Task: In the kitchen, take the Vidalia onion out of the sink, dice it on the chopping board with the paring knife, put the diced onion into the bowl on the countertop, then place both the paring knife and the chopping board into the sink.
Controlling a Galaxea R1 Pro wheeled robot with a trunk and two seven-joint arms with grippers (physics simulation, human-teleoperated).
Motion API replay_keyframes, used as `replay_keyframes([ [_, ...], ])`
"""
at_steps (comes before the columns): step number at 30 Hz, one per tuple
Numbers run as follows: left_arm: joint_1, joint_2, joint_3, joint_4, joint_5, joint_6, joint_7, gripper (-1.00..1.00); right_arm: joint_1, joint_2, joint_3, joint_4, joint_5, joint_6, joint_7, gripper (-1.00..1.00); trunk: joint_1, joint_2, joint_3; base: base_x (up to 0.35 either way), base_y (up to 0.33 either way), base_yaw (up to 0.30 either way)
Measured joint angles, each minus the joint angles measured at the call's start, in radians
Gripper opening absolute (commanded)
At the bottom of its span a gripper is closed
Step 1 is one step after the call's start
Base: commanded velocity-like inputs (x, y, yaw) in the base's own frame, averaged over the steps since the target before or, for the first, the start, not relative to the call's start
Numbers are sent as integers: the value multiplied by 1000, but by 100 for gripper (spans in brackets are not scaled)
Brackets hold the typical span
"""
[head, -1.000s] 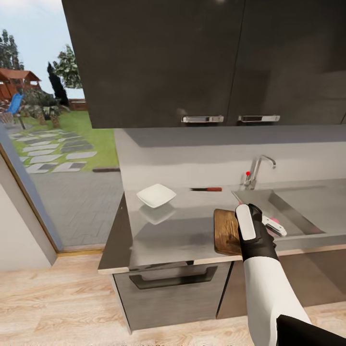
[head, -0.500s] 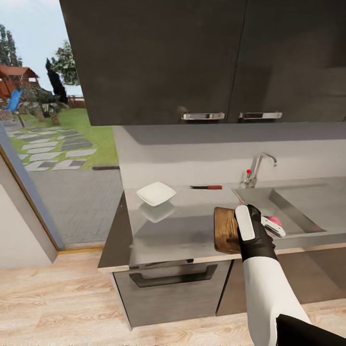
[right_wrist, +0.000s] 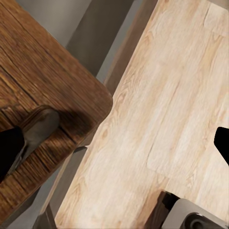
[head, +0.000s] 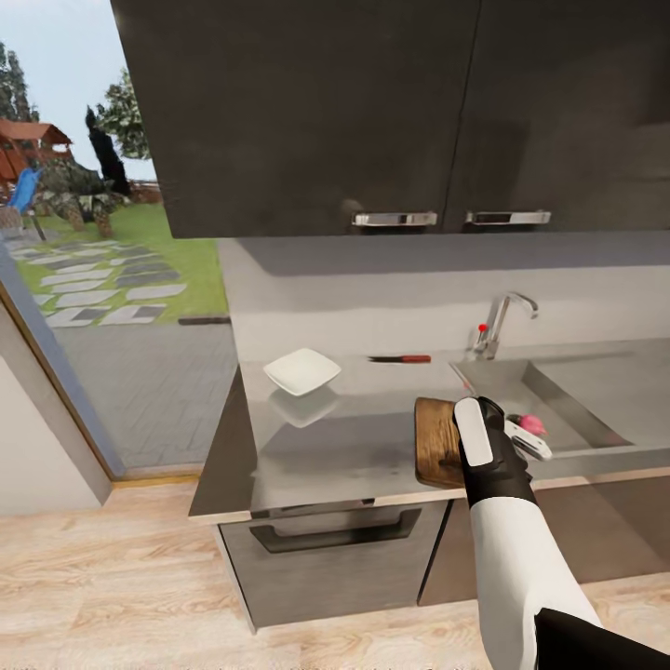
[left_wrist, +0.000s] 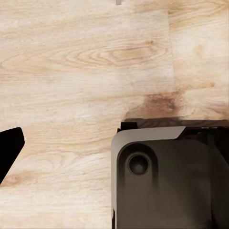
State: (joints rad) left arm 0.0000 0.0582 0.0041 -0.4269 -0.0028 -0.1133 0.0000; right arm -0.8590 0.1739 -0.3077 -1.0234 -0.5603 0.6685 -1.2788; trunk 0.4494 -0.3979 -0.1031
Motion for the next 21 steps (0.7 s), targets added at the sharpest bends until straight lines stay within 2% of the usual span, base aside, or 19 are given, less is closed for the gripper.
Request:
replay_keyframes([
  [21, 0, 0, 1, 0, 1, 0, 0, 100, 0, 0, 1, 8, 0, -17, 1, 100, 0, 0, -22, 0, 8, 0],
])
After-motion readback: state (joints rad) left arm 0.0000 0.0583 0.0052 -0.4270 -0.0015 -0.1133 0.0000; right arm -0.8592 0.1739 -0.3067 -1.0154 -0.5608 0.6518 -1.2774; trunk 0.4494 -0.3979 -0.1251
